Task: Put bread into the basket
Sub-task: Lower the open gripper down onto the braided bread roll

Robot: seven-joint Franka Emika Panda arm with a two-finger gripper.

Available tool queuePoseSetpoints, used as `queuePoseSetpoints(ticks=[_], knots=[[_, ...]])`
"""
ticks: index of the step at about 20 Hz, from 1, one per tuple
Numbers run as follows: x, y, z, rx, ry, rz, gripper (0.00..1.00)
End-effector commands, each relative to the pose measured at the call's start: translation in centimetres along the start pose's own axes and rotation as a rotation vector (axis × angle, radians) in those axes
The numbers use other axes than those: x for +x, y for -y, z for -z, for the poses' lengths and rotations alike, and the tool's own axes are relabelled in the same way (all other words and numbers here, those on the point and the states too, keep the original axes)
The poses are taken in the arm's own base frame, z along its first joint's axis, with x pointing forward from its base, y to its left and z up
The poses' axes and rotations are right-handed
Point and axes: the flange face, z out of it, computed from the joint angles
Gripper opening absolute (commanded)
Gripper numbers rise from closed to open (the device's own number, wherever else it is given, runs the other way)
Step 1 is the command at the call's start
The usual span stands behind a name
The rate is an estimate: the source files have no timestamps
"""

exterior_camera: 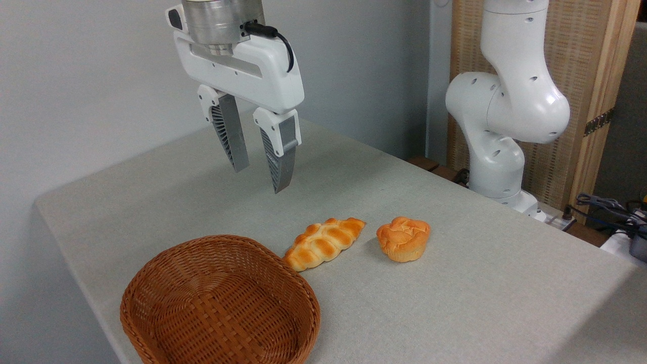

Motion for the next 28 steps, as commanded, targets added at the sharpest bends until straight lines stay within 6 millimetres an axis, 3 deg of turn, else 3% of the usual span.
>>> queuePoseSetpoints(ticks=[1,13,20,28], knots=[[-0.1,-0.1,0.1,-0.015,0.005,-0.017,1.0],[-0.1,-0.1,-0.2,-0.02,0.011,-0.017,1.0],[0.3,-2.1,-3.2,-0.046,0.051,-0.042,1.0],[-0.4,-6.1,-9.0,-0.018,0.049,-0.101,1.0]])
